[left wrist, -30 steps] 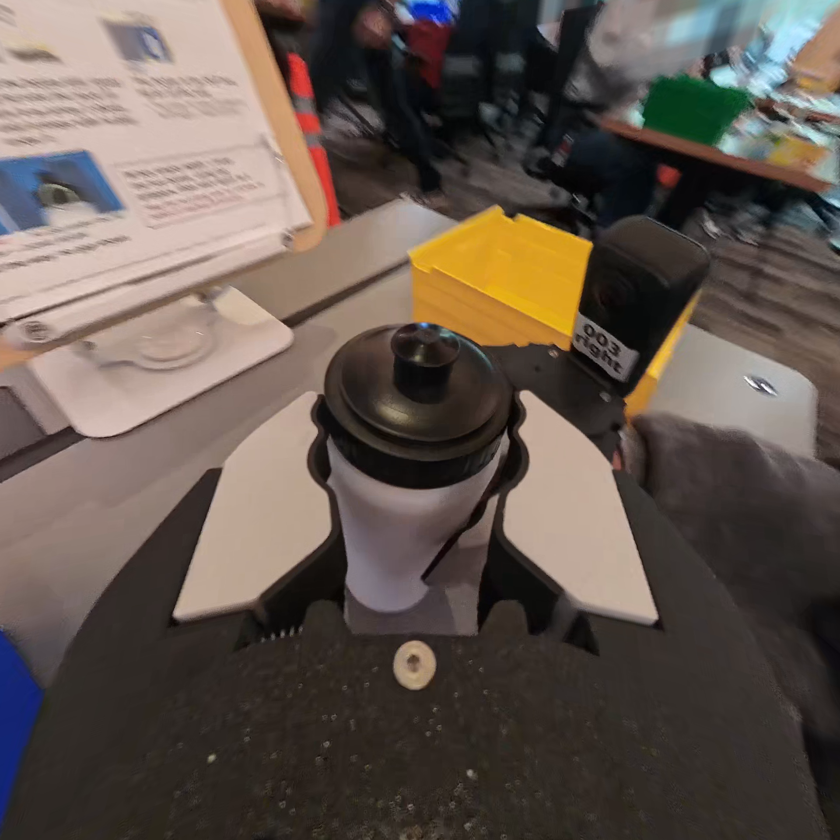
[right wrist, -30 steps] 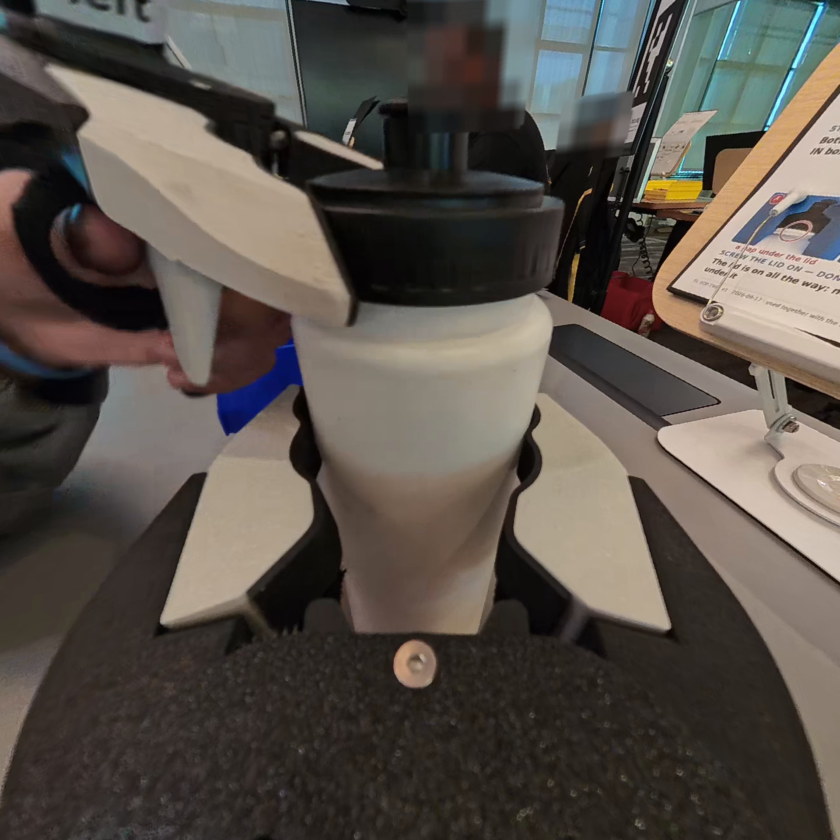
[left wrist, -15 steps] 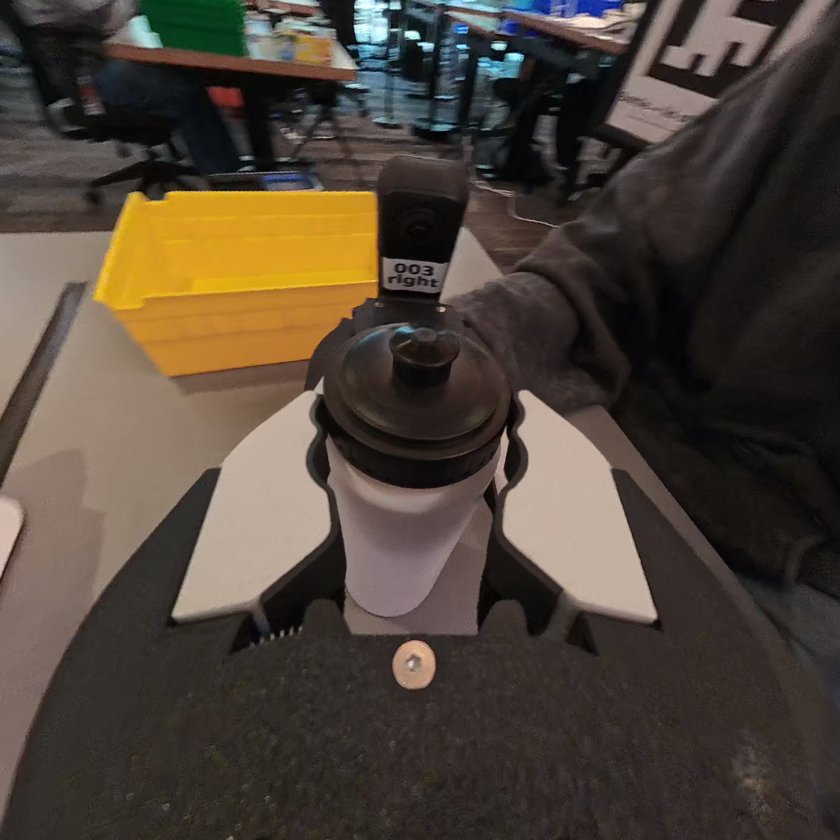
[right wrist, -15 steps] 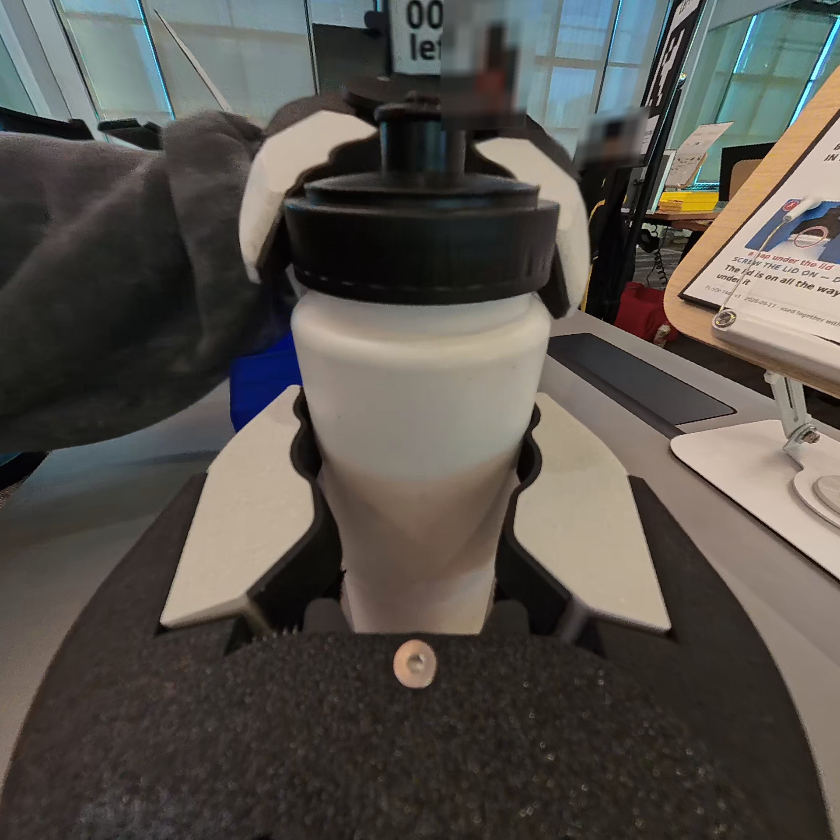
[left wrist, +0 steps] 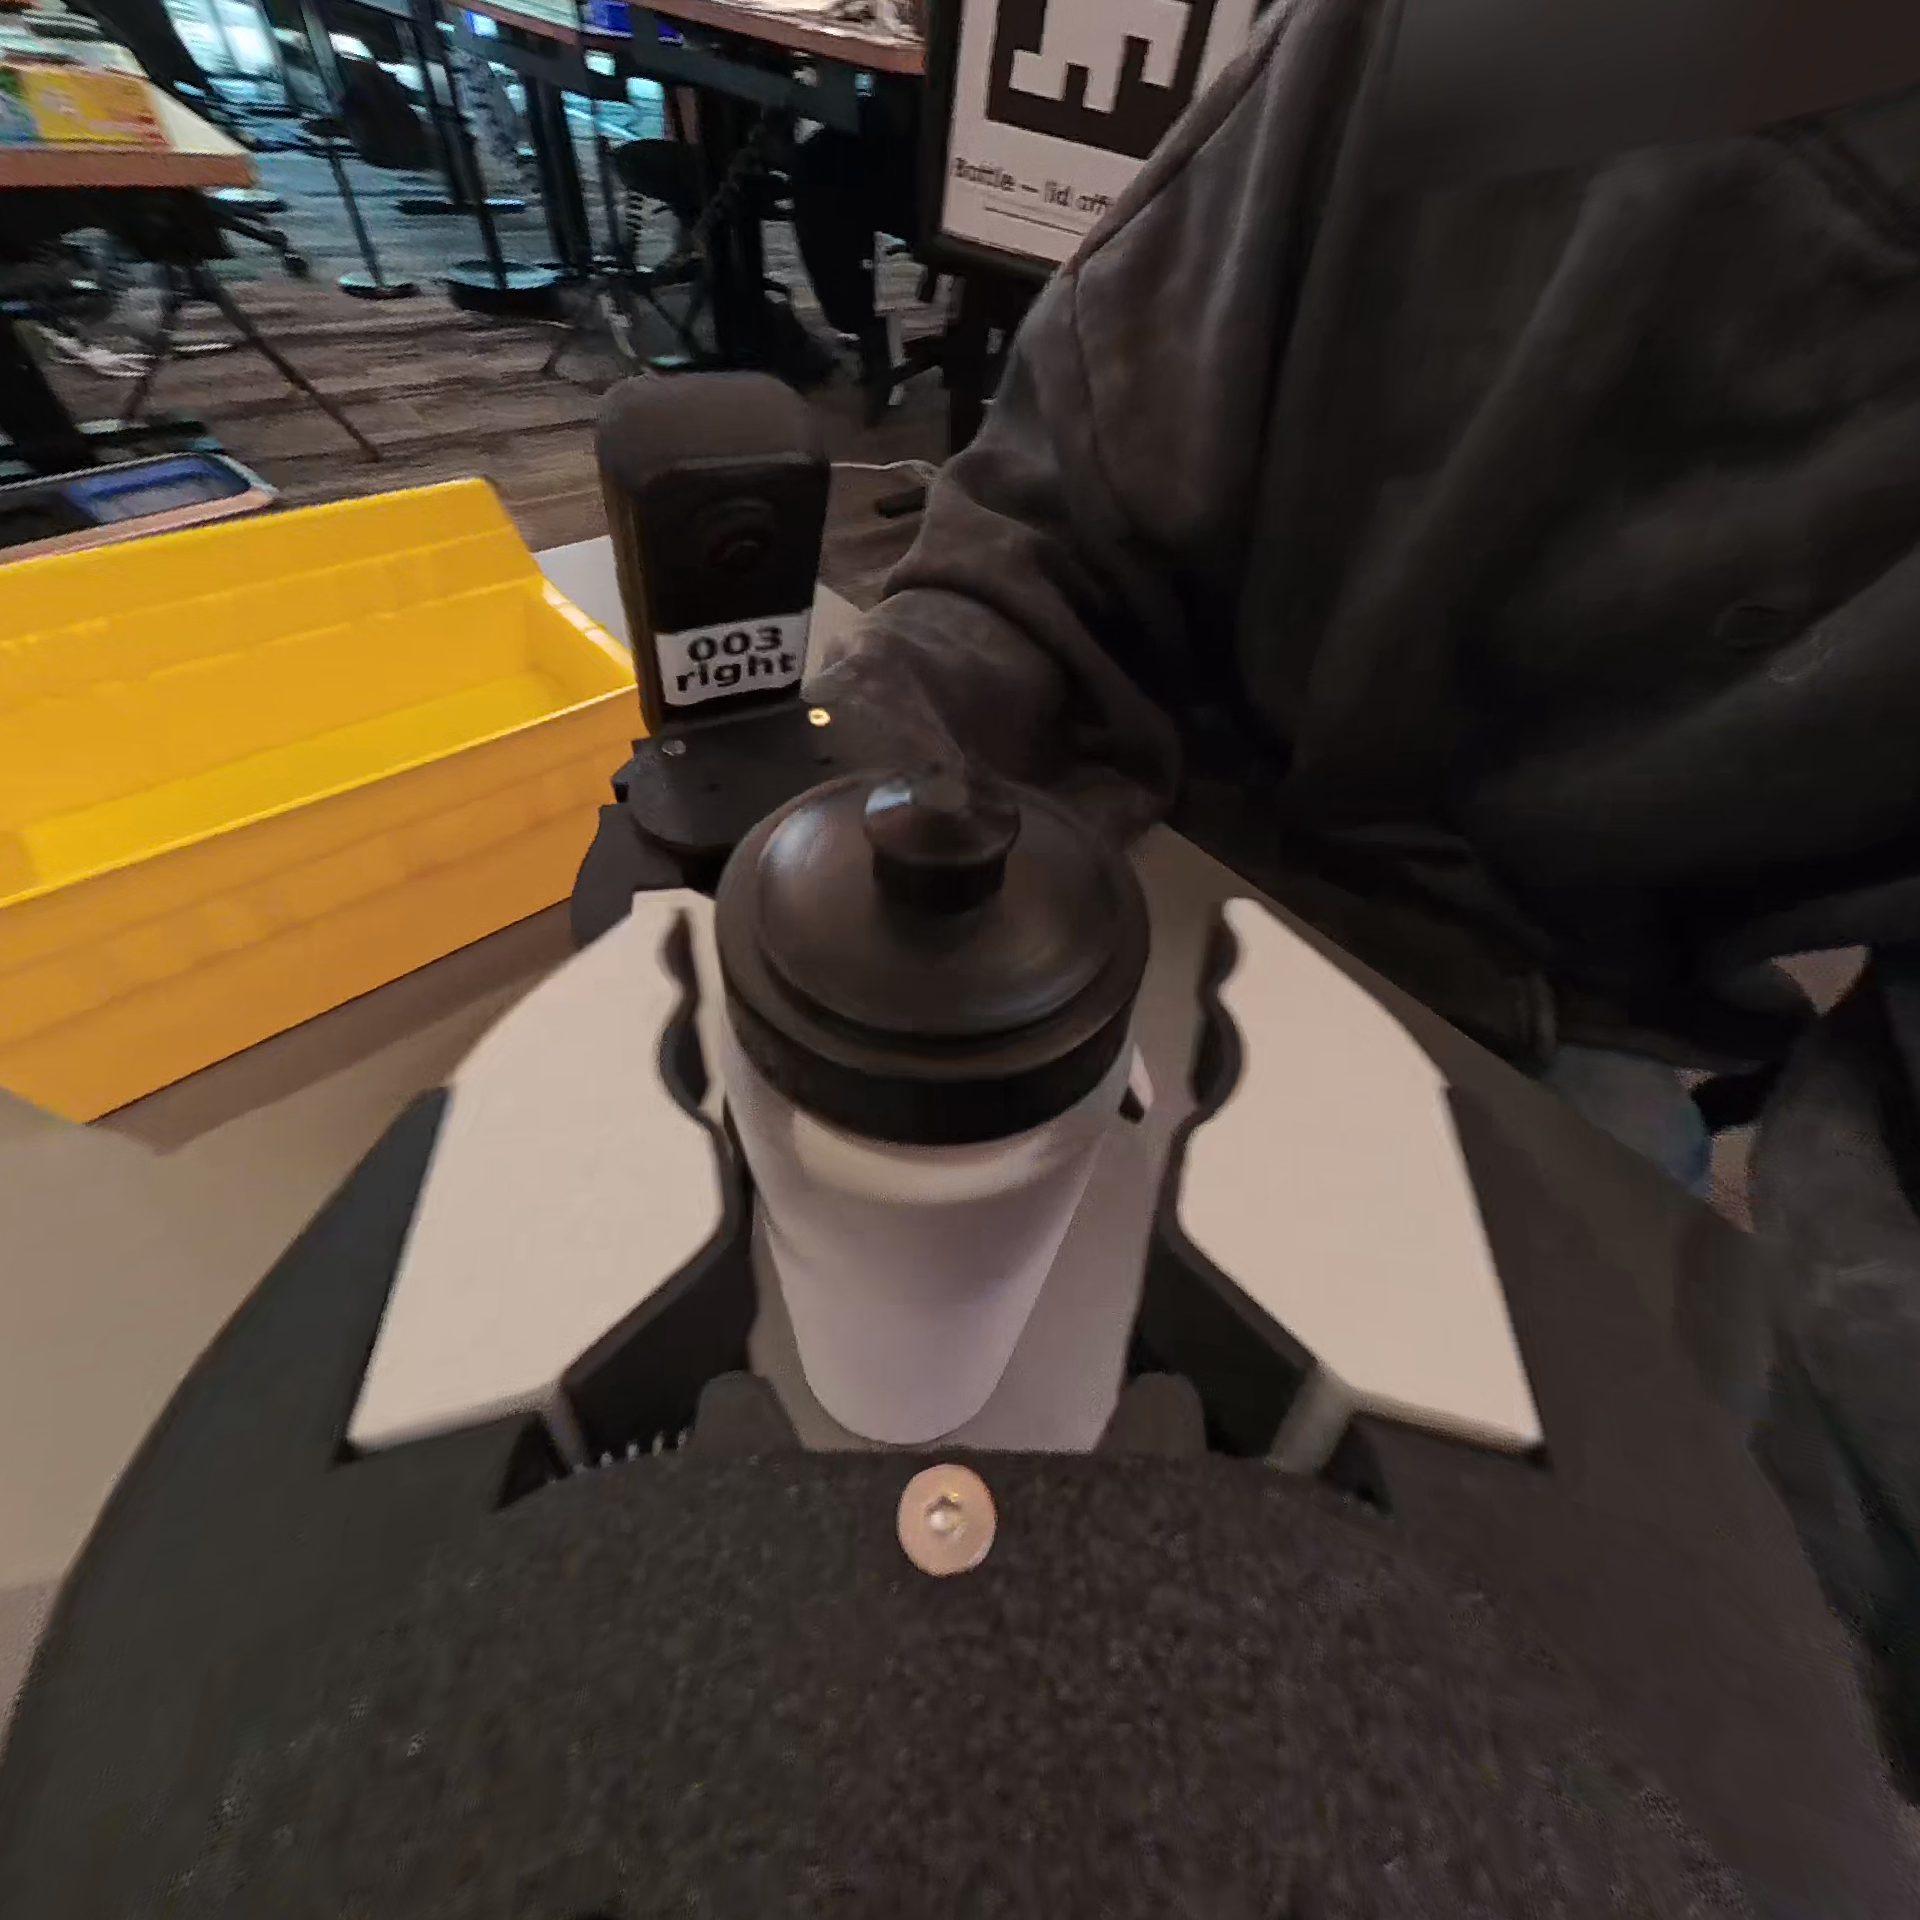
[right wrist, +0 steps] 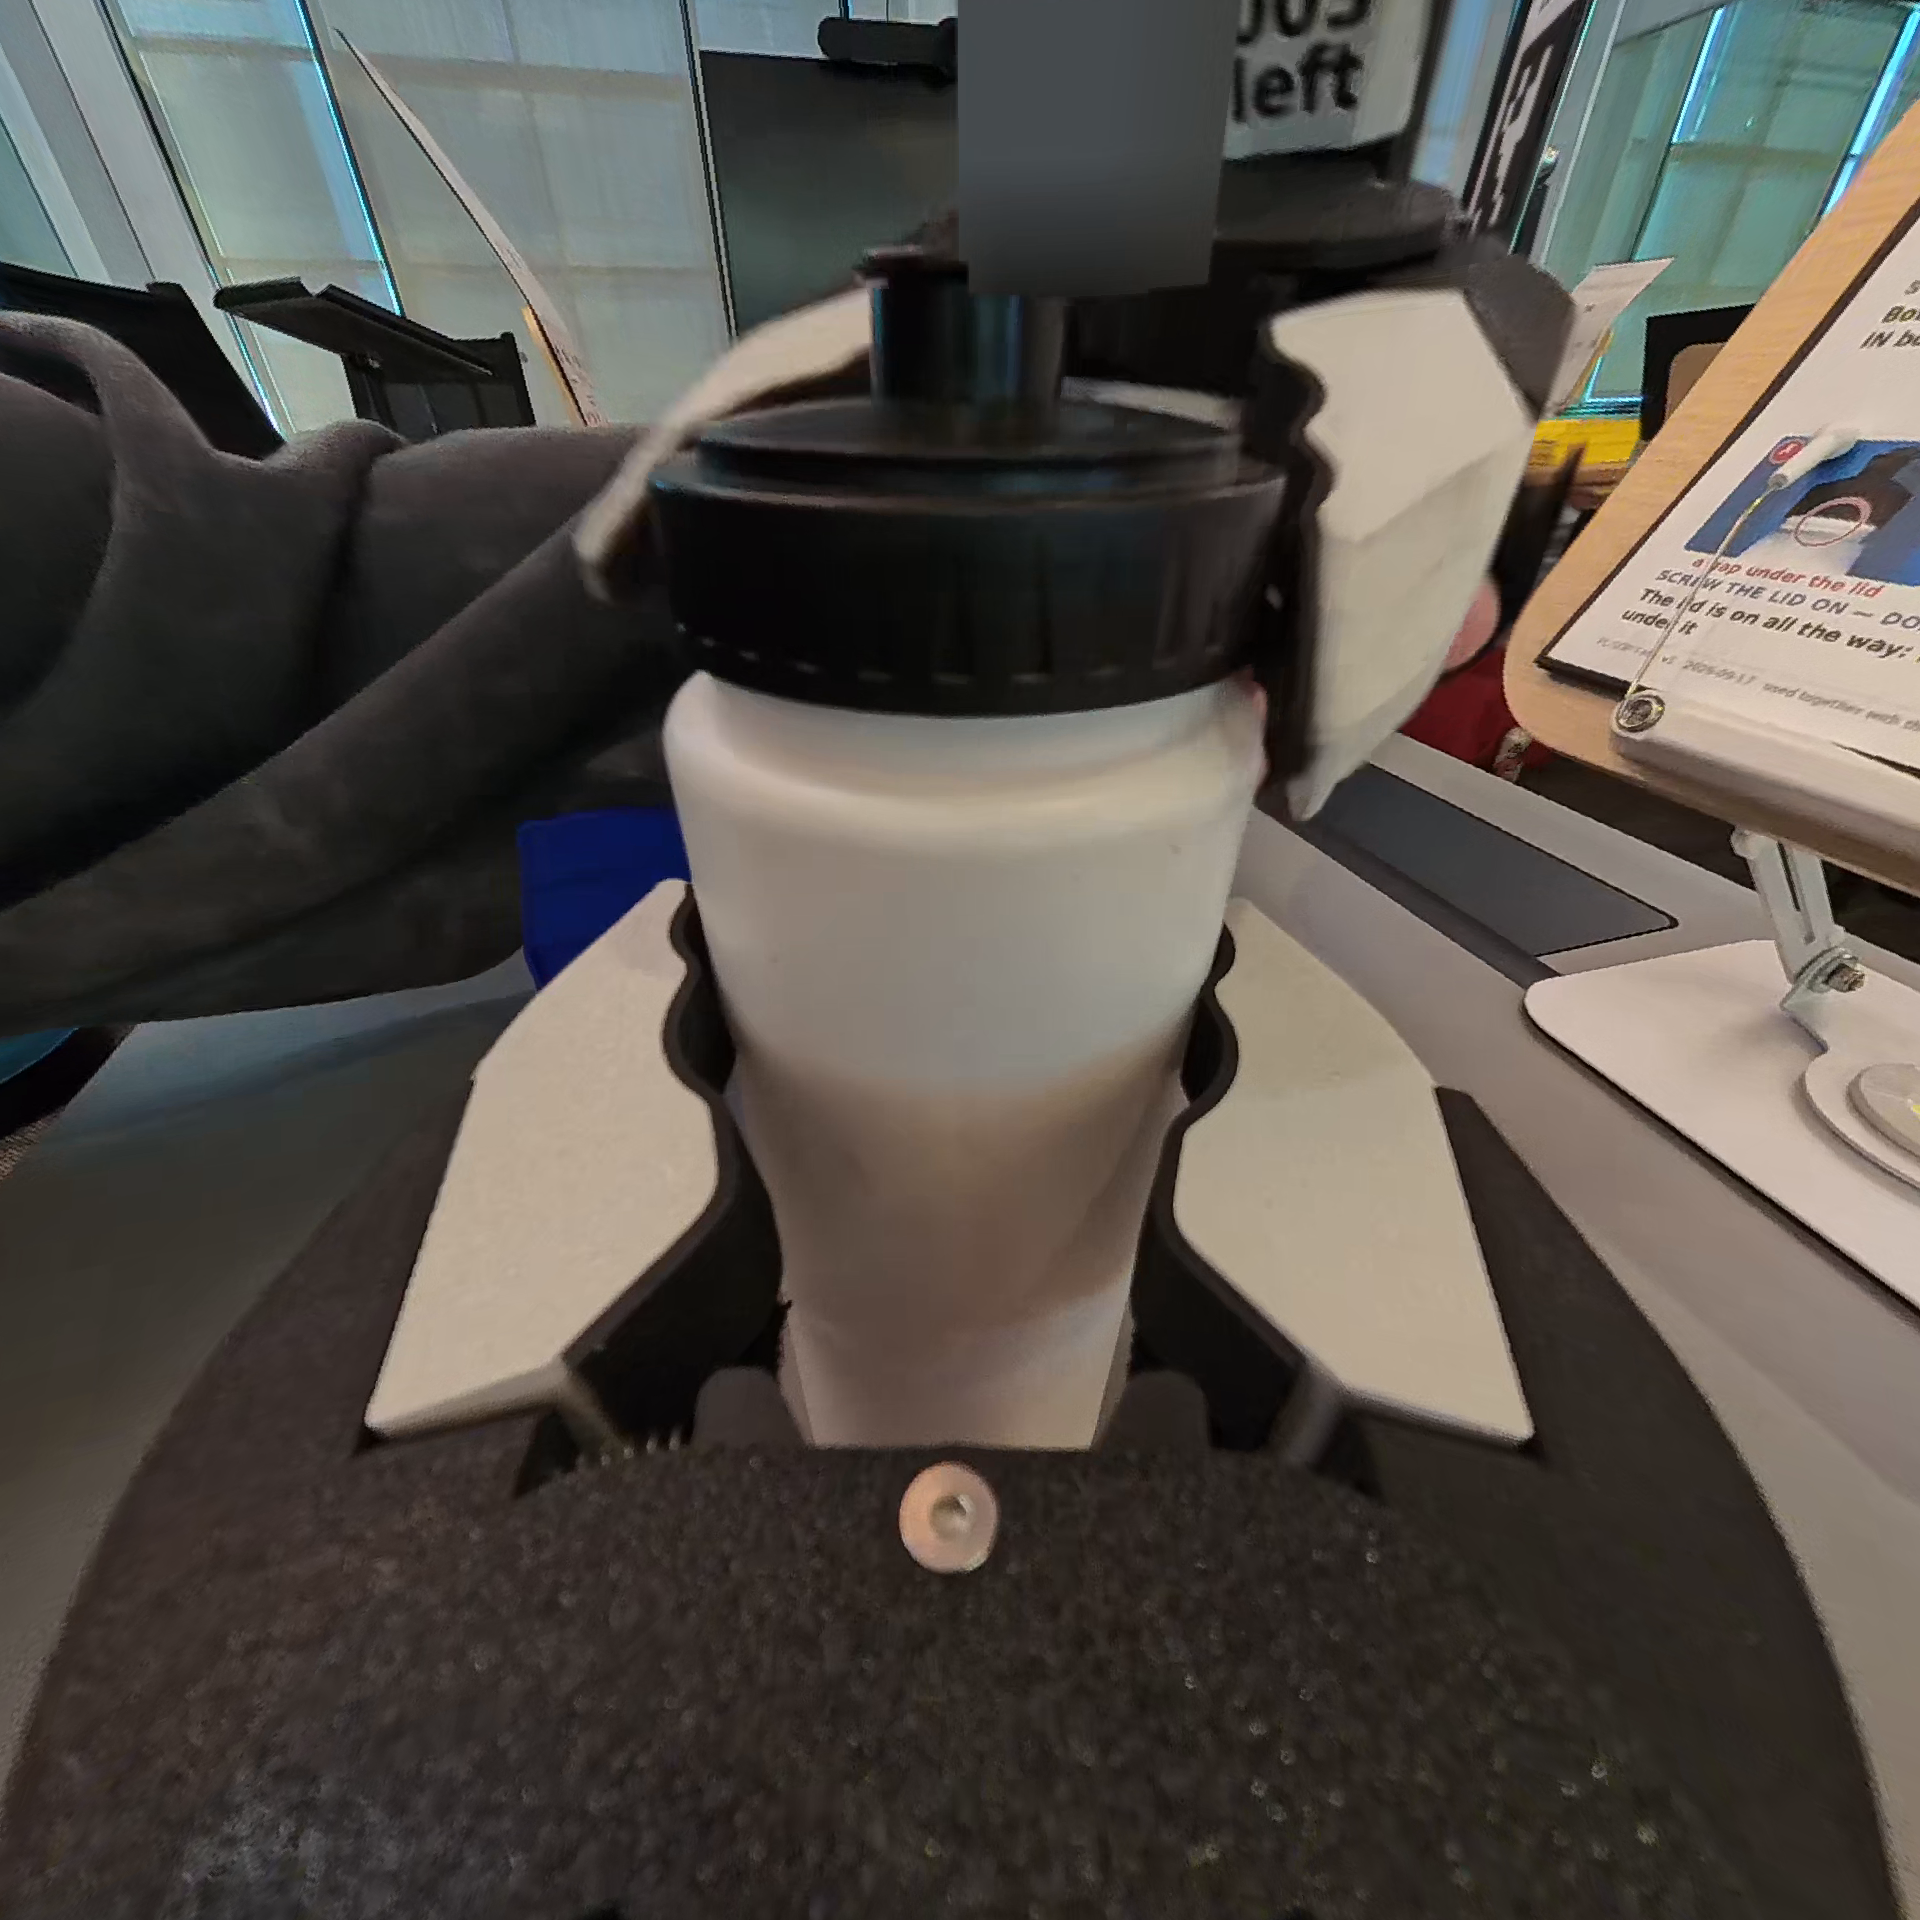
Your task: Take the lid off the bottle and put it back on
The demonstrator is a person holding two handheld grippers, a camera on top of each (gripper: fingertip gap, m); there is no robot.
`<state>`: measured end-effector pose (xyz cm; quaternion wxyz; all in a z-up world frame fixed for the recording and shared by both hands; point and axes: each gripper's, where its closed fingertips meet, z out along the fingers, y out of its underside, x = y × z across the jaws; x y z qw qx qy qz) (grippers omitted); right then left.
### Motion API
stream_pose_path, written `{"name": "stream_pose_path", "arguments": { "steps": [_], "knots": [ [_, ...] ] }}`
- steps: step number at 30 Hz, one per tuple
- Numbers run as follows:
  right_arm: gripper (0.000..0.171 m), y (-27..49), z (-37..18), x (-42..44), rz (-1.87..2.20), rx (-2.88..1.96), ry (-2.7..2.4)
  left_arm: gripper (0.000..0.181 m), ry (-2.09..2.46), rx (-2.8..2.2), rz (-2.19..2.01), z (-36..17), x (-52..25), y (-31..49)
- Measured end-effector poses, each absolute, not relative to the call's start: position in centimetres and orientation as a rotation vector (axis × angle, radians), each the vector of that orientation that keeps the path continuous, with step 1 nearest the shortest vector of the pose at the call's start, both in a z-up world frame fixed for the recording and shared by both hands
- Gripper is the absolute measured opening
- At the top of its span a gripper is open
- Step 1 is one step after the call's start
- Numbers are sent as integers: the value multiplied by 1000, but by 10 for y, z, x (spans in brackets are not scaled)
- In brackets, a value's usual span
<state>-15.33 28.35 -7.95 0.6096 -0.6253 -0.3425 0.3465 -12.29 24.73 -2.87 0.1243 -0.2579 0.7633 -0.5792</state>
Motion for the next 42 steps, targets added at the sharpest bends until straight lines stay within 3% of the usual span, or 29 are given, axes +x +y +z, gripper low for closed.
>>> {"name": "stream_pose_path", "arguments": {
  "steps": [4, 5, 8, 14, 26, 28, 42],
  "knots": [
    [87, 282, -80, -157, 787, -1438, -808, 122, 2024, -981, -1527, -6, -120, 240],
    [87, 283, -80, -157, 787, -1437, -803, 122, 1936, -1053, -1457, 0, -116, 241],
    [87, 285, -80, -156, 780, -1435, -786, 110, 1588, -1265, -1191, 7, -103, 251],
    [87, 285, -80, -157, 759, -1441, -782, 107, 843, -1555, -462, 3, -128, 283],
    [87, 284, -80, -156, 751, -1445, -776, 89, 264, -1818, -404, -23, -126, 279],
    [87, 284, -80, -156, 752, -1446, -775, 74, 265, -1823, -437, -26, -125, 280],
    [87, 283, -80, -157, 760, -1443, -789, 72, 1203, -1679, -912, -31, -122, 268]
  ]
}}
